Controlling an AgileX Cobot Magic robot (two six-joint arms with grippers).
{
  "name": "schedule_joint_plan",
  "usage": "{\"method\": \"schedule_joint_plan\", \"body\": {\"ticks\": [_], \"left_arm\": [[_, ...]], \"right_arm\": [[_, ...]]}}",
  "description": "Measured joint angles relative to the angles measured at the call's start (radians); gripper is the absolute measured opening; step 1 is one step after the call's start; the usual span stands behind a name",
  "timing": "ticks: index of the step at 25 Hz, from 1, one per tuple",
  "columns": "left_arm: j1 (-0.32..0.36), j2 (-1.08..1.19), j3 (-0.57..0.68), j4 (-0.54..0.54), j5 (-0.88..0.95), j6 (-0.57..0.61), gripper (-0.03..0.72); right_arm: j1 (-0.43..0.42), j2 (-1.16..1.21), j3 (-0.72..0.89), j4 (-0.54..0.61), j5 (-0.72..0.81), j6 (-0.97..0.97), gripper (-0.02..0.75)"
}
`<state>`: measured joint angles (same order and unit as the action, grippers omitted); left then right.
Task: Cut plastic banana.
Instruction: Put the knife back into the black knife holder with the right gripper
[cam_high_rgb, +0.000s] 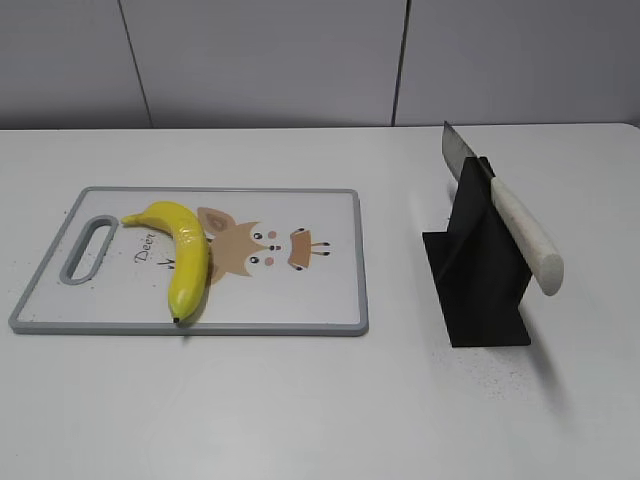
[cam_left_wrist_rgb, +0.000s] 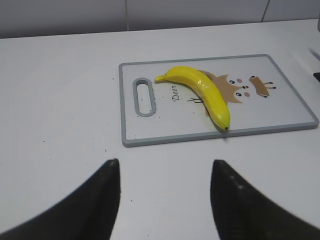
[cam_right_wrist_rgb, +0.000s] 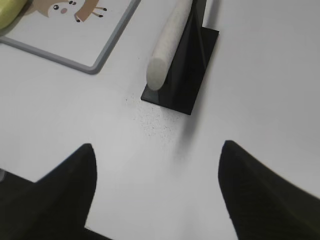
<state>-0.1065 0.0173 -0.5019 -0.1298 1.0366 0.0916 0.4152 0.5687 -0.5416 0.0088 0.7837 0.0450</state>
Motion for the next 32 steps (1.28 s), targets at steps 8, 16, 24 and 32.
{"method": "schedule_joint_plan", "body": {"ticks": [8,16,24,32], "left_arm": [[0.0,0.0,0.0,0.0,0.0,0.0,0.545],[0.0,0.0,0.0,0.0,0.0,0.0,0.534],[0.001,0.0,0.0,0.0,0.0,0.001,0.531],[0.001,0.0,0.0,0.001,0.0,0.003,0.529]], "right_arm": [[0.0,-0.213,0.089,0.0,0.109,-0.008,0.591],[0.0,-0.41,0.119,-0.009,0.154,-0.013,0.59],[0.0,-0.573,0.119,-0.009,0.156,-0.013,0.59],[0.0,-0.573,0.119,0.003,0.155,-0.014,0.59]]}}
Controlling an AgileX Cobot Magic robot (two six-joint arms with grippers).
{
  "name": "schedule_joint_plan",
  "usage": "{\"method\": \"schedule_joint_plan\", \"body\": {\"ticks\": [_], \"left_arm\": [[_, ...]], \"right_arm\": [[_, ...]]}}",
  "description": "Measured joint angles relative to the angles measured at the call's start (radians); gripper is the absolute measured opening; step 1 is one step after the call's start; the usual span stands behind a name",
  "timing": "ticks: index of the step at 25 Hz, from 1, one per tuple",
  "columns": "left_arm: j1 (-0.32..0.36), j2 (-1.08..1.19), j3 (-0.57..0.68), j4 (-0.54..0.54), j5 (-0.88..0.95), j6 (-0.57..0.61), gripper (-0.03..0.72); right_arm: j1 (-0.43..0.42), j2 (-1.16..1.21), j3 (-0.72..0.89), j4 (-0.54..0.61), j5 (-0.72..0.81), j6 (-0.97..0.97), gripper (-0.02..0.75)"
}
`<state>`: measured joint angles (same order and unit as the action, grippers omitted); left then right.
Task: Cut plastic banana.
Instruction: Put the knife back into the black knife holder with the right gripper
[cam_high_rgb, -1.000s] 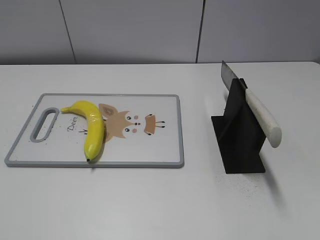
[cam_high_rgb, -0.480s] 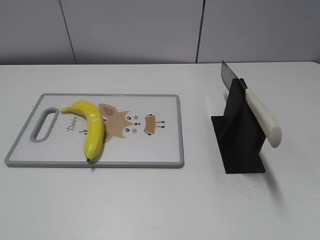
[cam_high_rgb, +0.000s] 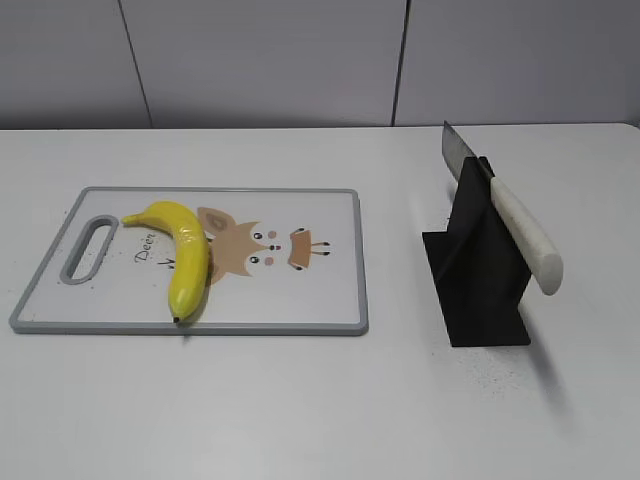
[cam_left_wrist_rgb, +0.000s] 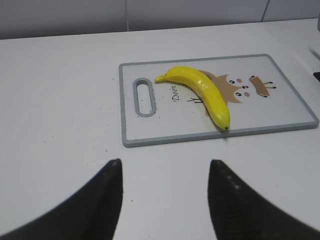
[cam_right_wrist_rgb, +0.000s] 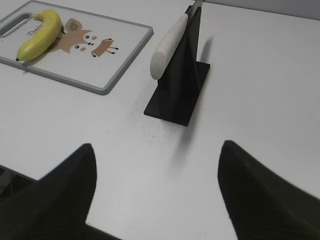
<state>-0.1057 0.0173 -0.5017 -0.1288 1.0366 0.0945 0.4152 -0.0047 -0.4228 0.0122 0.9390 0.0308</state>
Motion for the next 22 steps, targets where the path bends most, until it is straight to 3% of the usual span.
{"method": "schedule_joint_plan", "body": {"ticks": [7,22], "left_arm": [[0.0,0.0,0.0,0.0,0.0,0.0,0.576],[0.0,0.0,0.0,0.0,0.0,0.0,0.574]], "right_arm": [[-0.014,0.0,0.0,0.002,0.0,0.0,0.59],[-0.353,0.0,0.0,0.004,0.0,0.0,0.59]]}}
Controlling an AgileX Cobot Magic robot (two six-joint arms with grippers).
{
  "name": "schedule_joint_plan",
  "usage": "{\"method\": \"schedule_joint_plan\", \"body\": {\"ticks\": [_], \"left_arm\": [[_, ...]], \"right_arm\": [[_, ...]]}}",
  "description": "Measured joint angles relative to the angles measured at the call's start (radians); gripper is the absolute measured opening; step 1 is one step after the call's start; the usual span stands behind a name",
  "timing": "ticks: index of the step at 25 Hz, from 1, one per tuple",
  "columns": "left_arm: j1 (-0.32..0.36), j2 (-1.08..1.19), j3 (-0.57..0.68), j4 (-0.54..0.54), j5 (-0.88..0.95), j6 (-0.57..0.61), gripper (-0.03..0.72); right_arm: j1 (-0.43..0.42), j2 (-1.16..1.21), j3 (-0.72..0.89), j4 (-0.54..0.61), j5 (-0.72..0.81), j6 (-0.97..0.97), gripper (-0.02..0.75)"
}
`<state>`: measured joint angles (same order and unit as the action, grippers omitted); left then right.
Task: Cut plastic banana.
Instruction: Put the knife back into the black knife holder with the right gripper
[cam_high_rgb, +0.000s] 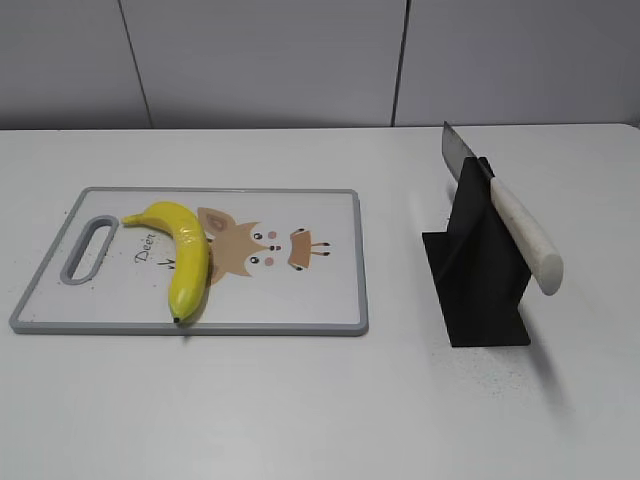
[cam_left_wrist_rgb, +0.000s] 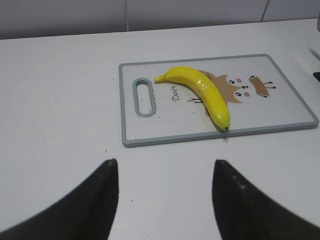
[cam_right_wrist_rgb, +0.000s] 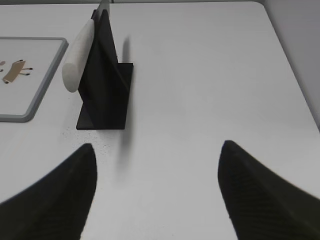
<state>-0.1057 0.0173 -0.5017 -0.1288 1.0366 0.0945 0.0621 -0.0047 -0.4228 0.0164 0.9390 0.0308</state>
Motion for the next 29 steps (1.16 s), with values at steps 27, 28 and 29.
{"method": "schedule_joint_plan", "body": {"ticks": [27,28,29], "left_arm": [[0.0,0.0,0.0,0.0,0.0,0.0,0.564],[0.0,0.0,0.0,0.0,0.0,0.0,0.564],[0.0,0.0,0.0,0.0,0.0,0.0,0.564]], "right_arm": [[-0.008,0.0,0.0,0.0,0.0,0.0,0.59],[-0.008,0.0,0.0,0.0,0.0,0.0,0.59],[-0.008,0.0,0.0,0.0,0.0,0.0,0.59]]}}
